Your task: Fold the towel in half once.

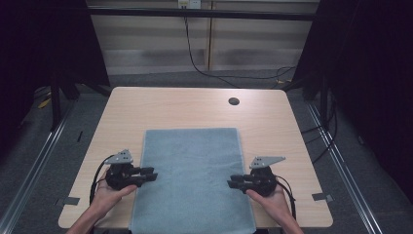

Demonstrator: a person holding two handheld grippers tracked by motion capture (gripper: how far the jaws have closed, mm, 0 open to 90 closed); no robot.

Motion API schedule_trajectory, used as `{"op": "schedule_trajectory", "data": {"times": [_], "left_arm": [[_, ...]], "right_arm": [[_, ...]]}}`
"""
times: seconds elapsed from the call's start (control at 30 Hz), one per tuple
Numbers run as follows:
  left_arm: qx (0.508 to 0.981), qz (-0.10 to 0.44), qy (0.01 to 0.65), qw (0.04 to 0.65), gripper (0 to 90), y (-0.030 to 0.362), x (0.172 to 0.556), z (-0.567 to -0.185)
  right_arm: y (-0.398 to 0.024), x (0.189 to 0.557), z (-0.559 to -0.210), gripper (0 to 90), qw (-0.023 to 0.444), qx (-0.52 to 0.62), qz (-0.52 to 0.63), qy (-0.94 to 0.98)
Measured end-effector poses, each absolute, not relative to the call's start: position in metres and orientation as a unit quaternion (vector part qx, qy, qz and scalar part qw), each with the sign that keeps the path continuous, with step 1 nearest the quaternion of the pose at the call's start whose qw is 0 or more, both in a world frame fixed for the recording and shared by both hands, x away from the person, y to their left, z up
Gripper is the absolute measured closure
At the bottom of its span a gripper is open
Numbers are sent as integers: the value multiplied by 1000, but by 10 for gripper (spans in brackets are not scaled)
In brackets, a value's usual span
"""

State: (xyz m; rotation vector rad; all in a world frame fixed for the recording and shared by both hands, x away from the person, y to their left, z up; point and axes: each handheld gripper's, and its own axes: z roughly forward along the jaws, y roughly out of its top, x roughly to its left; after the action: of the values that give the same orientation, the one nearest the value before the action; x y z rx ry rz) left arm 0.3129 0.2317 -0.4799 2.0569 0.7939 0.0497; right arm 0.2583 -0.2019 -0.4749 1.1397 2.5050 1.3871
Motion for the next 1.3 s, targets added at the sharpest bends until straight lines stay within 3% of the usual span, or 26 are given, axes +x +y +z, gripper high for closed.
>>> {"op": "schedule_trajectory", "data": {"times": [0.13, 0.33, 0.63, 0.77, 1.3], "left_arm": [[827, 29, 346, 442, 629, 230, 338, -481], [820, 51, 368, 434, 608, 221, 361, -487], [831, 68, 366, 413, 581, 210, 369, -496], [838, 69, 361, 403, 594, 212, 370, -501], [851, 51, 322, 412, 597, 198, 338, -503]], "right_arm": [[-197, 287, -475, 618, 54, 386, 441, 809], [-190, 324, -486, 573, 50, 402, 427, 809], [-177, 357, -494, 530, 68, 417, 427, 799], [-177, 353, -508, 537, 82, 410, 415, 808], [-206, 312, -505, 594, 51, 393, 410, 821]]}}
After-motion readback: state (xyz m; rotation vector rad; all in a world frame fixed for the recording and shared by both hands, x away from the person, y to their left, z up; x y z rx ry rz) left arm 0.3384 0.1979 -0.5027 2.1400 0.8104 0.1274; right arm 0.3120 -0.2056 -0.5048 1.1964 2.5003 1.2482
